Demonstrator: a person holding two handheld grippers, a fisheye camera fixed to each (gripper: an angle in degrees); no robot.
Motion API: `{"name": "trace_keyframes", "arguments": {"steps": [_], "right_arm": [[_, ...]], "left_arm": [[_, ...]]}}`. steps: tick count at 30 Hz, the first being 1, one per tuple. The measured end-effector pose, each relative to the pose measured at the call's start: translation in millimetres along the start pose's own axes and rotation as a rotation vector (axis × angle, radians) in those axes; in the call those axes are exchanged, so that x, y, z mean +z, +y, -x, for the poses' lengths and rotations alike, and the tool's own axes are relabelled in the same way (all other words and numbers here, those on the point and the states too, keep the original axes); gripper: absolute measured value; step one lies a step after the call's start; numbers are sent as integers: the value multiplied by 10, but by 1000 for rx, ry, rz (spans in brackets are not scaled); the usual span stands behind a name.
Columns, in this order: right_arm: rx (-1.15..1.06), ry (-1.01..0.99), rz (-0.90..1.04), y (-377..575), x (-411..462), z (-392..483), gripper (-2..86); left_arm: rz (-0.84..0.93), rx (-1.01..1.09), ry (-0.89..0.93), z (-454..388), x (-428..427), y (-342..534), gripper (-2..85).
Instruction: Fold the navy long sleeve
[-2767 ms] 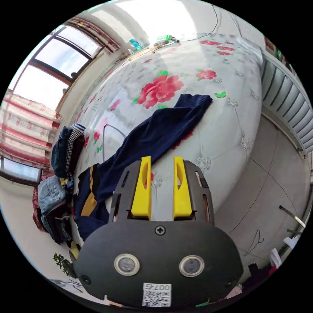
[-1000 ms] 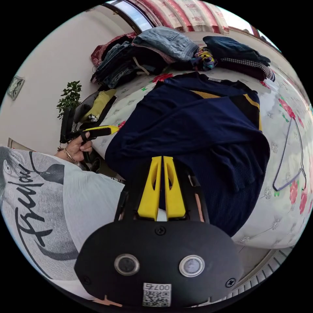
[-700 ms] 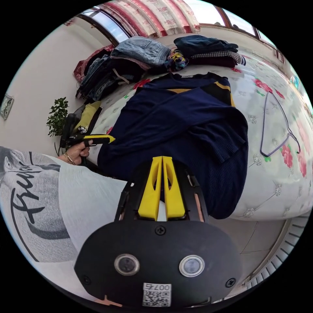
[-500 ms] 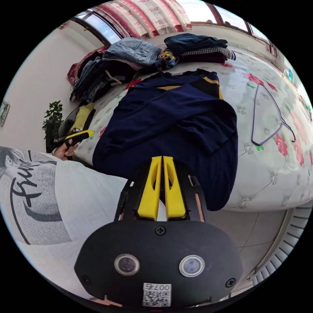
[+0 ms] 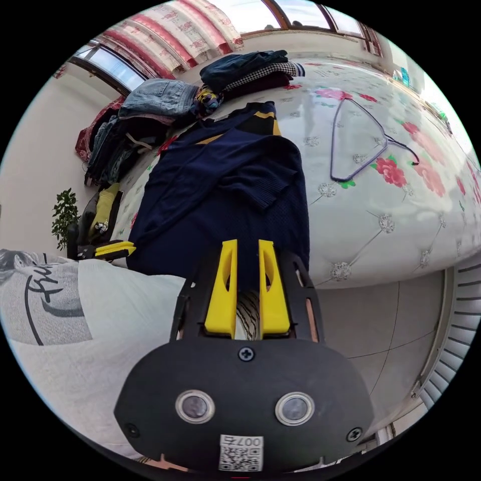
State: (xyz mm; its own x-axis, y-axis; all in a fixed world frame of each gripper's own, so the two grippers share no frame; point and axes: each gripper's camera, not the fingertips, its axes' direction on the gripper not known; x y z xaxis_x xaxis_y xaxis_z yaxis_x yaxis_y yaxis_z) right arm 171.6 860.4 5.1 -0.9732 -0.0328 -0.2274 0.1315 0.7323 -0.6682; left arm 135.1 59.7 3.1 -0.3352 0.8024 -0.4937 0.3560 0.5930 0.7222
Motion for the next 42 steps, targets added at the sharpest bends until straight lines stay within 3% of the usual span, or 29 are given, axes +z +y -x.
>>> {"name": "trace_keyframes", "arguments": {"steps": [4,8,13,15,19,23,26,35,42], "right_arm": [[95,48,18,116,-54,-349,37],[199,70,112,265,83,-745,52],[183,32,236,242,391,-937,49],[120,-13,289,139,538,-948,39],[82,-10,352,-39,682,-985,17],[18,50,410,-116,685,-1028,1],[-21,-51,385,-159,550,-1062,-2],[-30,-231,145,-343,-77,-1203,-3],[22,-388,6,-400,-320,-1404,-3]], "left_arm": [[-129,-251,-25,362,-252,497,41],[-25,-483,-11,719,-125,1046,70],[-25,-463,138,717,128,1031,61],[19,-384,28,701,145,952,33],[53,-370,110,794,165,880,49],[119,-353,87,901,201,778,2],[143,-321,95,937,212,715,-7],[-99,-398,283,1281,21,416,-8],[-86,-418,265,1279,50,658,45]]}}
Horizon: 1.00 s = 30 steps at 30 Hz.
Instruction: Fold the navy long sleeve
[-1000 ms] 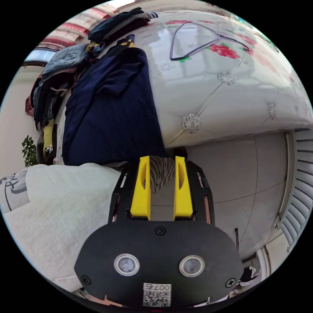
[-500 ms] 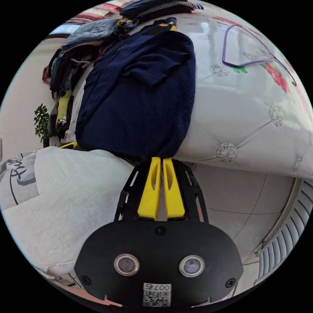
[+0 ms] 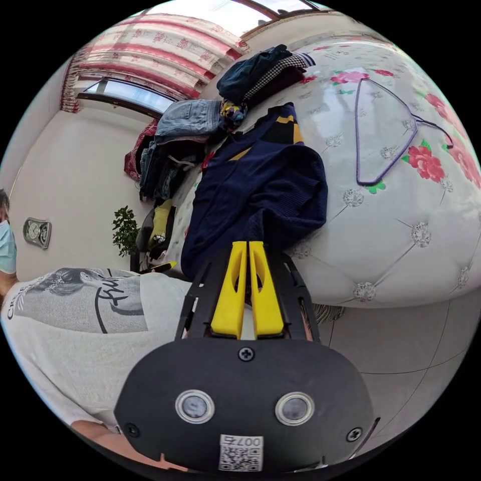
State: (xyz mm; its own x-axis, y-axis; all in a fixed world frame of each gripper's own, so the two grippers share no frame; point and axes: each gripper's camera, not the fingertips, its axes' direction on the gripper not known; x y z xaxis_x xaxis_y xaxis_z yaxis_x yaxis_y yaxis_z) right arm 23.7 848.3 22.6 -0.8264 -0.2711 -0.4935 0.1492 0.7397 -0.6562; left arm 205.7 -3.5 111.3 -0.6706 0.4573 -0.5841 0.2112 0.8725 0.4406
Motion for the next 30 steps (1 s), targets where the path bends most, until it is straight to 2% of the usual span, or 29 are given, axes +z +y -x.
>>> {"name": "trace_keyframes", "arguments": {"steps": [7,13,15,22,30], "right_arm": [[17,4,15,15,21,-102,-3],[-1,25,49,-62,-14,-131,-3],[-5,34,55,-71,-26,-145,-3],[14,27,41,-29,-102,-241,-3],[33,3,12,-11,-185,-355,-3]], "left_arm": [[126,-29,0,22,410,270,82],[277,115,-93,-45,757,41,47],[318,143,-126,-60,822,-11,11],[278,180,16,-20,652,-71,-9],[80,141,146,102,124,-170,-8]]}}
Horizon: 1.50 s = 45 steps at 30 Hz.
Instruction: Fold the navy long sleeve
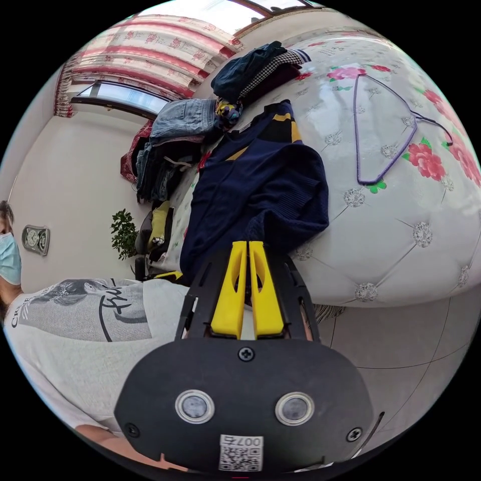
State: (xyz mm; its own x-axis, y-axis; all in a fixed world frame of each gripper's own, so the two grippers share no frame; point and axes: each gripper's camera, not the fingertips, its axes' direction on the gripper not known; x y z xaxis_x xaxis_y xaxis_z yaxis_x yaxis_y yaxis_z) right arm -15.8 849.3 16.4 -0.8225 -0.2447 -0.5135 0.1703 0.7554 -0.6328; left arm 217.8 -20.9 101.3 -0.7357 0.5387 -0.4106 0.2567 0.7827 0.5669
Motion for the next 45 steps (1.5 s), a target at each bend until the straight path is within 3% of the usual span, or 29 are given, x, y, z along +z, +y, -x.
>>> {"name": "trace_keyframes", "arguments": {"steps": [4,9,13,17,20,31,34,36,39,45], "right_arm": [[-3,-2,1,-20,-8,-26,-3],[1,-8,-10,-3,-26,-78,-3],[29,-33,-12,-5,-31,-151,-3],[16,-15,14,-75,-33,-145,-3],[7,-2,33,-134,-29,-146,-3],[10,-37,1,-256,-225,-246,-3],[45,-102,-82,-358,-385,-350,-2],[101,-176,-154,-476,-473,-487,-3],[164,-251,-201,-589,-469,-631,-3],[161,-307,-189,-740,-395,-622,-2]], "left_arm": [[-26,-95,-4,153,-109,12,1],[98,-150,-76,311,90,250,68],[105,-110,-54,254,259,157,95],[257,-102,-207,190,445,-76,39],[270,-29,-151,155,399,-133,-2],[-27,177,260,228,-841,-563,-10],[-210,87,327,551,-1196,-681,-10],[-339,-112,358,918,-1313,-737,-10],[-382,-232,388,1131,-1290,-801,-10],[-382,-246,433,1138,-1371,-959,-10]]}}
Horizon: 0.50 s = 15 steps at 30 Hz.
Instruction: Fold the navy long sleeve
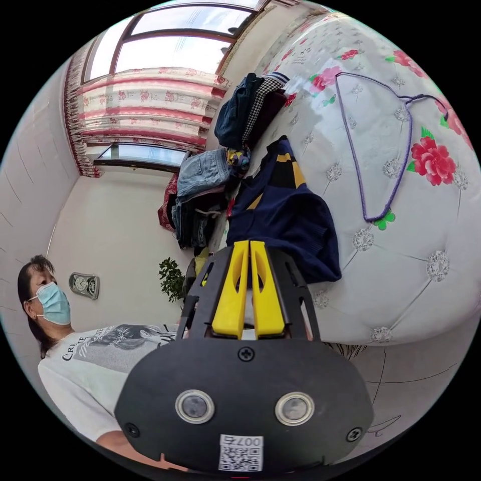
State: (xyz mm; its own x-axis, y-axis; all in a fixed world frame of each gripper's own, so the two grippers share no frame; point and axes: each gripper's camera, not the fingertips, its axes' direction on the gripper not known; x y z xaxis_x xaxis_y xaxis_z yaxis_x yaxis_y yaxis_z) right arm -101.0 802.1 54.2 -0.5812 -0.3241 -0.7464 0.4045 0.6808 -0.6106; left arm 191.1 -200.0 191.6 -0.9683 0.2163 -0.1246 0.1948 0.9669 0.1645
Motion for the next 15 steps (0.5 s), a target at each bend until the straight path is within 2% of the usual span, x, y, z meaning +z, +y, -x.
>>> {"name": "trace_keyframes", "arguments": {"steps": [5,8,10,13,15], "right_arm": [[8,-26,-44,-397,61,55,2],[54,158,-170,-651,152,72,10],[82,255,-168,-771,244,73,12],[-36,322,-79,-818,484,263,15],[-186,439,44,-738,774,454,15]], "left_arm": [[-76,-143,60,148,-26,-403,-4],[-142,-222,-14,216,105,-691,18],[-158,-233,-96,166,162,-824,45],[-107,-131,-211,-100,259,-945,64],[-10,5,-339,-372,414,-918,73]]}}
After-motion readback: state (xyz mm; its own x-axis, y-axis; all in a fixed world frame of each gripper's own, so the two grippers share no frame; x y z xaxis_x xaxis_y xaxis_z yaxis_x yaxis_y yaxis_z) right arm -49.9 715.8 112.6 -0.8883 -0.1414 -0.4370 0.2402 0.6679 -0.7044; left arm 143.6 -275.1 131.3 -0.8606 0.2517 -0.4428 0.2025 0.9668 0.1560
